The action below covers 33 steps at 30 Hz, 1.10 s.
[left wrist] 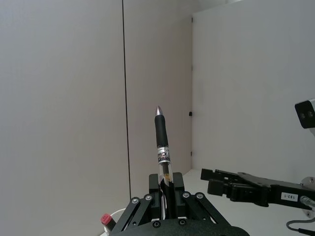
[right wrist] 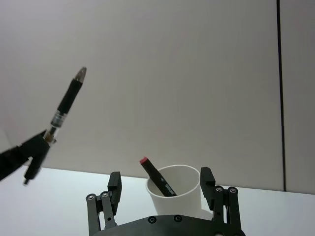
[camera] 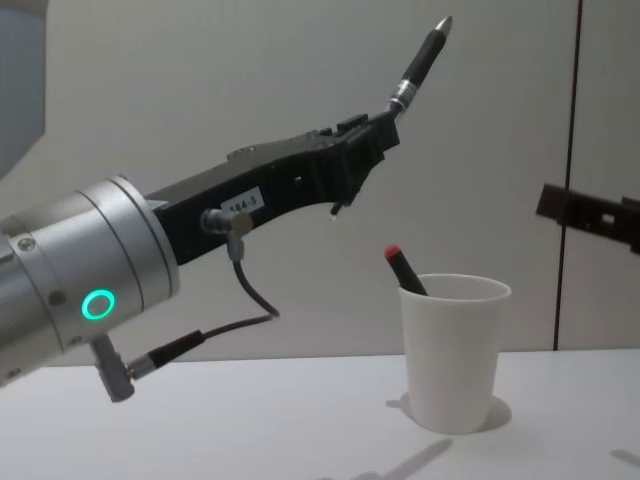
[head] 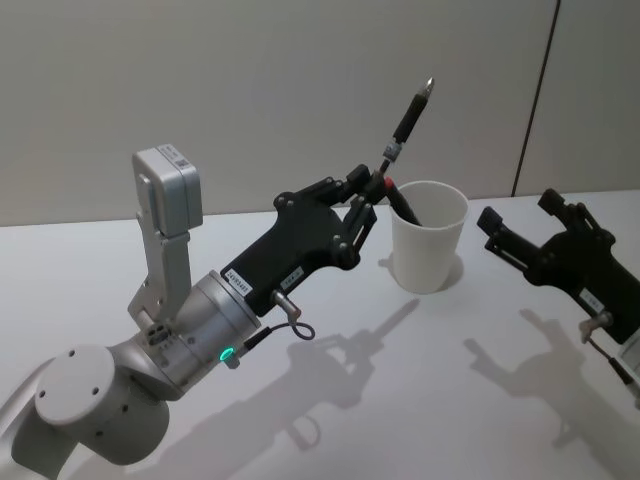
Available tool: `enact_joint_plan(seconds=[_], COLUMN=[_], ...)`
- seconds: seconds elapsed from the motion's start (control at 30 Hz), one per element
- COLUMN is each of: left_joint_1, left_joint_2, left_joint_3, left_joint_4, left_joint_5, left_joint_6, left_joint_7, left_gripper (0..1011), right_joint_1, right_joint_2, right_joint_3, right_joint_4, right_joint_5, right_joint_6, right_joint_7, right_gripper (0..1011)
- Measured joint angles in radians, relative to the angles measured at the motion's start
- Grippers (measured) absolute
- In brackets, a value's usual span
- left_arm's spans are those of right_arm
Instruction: Place the pen into the pen holder.
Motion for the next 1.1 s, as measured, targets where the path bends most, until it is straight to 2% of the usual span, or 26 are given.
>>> enact_joint_plan(seconds=[0.47, 0.67, 1.1], left_joint_1=[0.000, 0.000, 0.000], left_joint_2=[0.000, 0.000, 0.000], left_joint_3=[0.000, 0.000, 0.000], left_joint_4=[0.000, 0.000, 0.000], left_joint_5=[0.000, 0.000, 0.000], left_joint_6=[0.000, 0.000, 0.000], left_joint_7=[-0.001, -0.001, -0.001], left_gripper=[163, 163, 163], right_joint_1=[0.007, 0.023, 0.054], right_joint_2=[-0.023, -0.045, -0.088], right_joint_3=[0.006, -0.006, -0.034], right_joint_4=[-0.026, -0.036, -0.054], right_joint_5=[0.205, 0.256, 0.327], right_joint_6=[0.036, 0.060, 0.103], right_joint_7=[0.043, 0.063, 0.077], right_gripper=[1001, 1001, 1001])
